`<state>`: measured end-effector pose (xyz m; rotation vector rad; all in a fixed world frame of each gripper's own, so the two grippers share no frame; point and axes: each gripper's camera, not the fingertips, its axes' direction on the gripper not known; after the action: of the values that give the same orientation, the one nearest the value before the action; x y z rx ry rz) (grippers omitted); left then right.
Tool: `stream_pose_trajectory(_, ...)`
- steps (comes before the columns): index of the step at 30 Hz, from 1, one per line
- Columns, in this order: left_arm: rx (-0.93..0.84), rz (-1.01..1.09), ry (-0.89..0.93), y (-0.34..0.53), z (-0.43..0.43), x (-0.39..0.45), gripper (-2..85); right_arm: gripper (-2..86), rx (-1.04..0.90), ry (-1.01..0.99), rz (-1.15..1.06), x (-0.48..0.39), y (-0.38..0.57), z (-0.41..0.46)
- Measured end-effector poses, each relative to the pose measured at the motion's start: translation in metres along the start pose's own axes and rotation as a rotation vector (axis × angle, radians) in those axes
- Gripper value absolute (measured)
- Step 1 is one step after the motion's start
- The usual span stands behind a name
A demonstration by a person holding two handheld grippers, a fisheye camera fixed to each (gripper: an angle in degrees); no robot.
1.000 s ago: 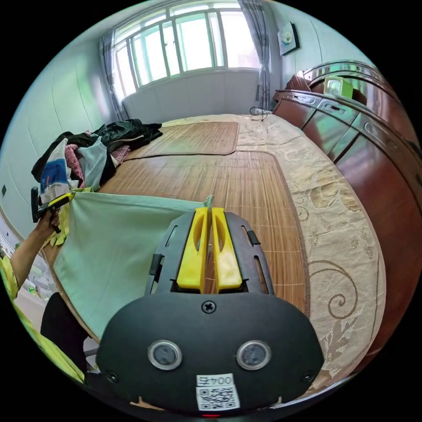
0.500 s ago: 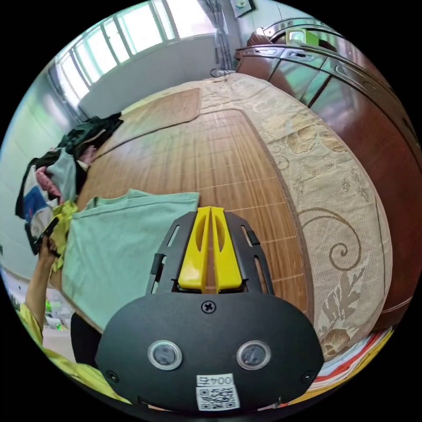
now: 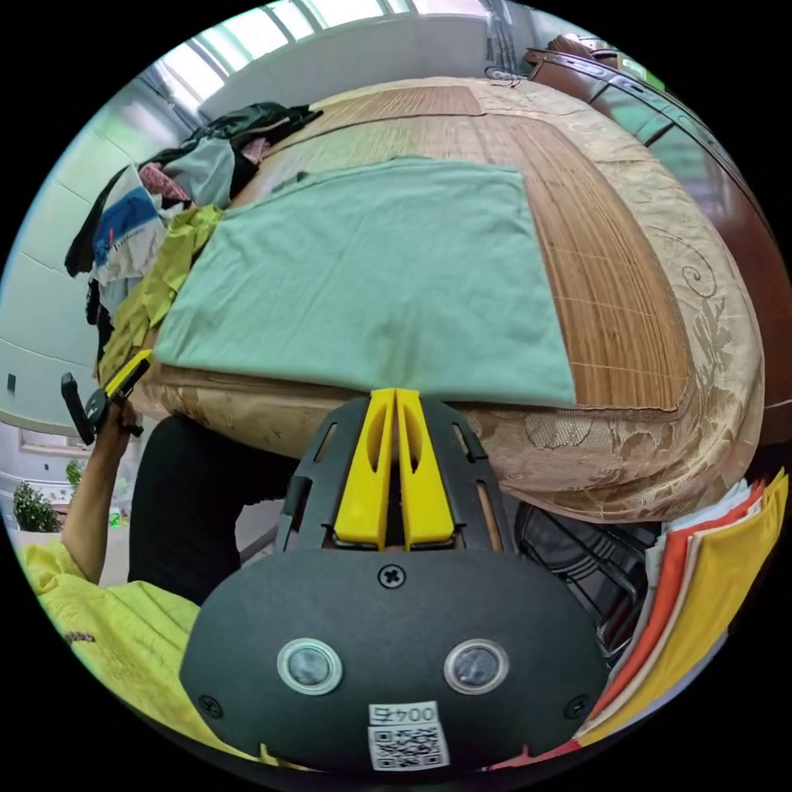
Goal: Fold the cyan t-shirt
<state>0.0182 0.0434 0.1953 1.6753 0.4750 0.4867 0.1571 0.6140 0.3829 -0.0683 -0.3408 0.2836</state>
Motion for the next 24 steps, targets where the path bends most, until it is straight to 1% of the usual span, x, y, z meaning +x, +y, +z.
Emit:
stream_pose_trajectory(1,0.031,-0.019,-0.004,0.003,-0.003,0.002,0.8,-0.7,-0.005,0.023,-0.017,-0.007,-0.002,-0.001)
stream_pose_trajectory(4,0.035,-0.111,0.034,0.002,-0.007,0.0,0.8,-0.6,0.001,0.04,-0.017,-0.013,0.0,-0.005)
stream_pose_trajectory(7,0.029,-0.096,0.02,-0.003,-0.013,0.006,1.2,-0.7,0.013,0.023,-0.012,-0.013,0.002,-0.013)
stream_pose_trajectory(10,0.023,-0.125,0.057,-0.008,-0.018,0.002,2.9,-0.7,0.034,0.039,0.0,-0.02,0.007,-0.02)
stream_pose_trajectory(13,0.05,-0.12,0.102,-0.011,-0.022,0.005,8.3,-0.5,0.068,0.052,0.003,-0.029,0.014,-0.03)
stream_pose_trajectory(17,0.03,-0.06,0.164,-0.019,-0.032,0.016,15.4,-0.4,0.108,0.065,-0.001,-0.038,0.023,-0.044)
stream_pose_trajectory(19,0.012,-0.04,0.168,-0.021,-0.037,0.019,16.0,-0.2,0.106,0.066,-0.01,-0.043,0.023,-0.055)
stream_pose_trajectory(22,0.021,-0.004,0.227,-0.021,-0.049,0.019,14.4,0.2,0.105,0.038,-0.01,-0.041,0.023,-0.073)
stream_pose_trajectory(24,0.026,0.04,0.233,-0.023,-0.055,0.025,13.5,0.9,0.109,0.015,-0.021,-0.04,0.024,-0.085)
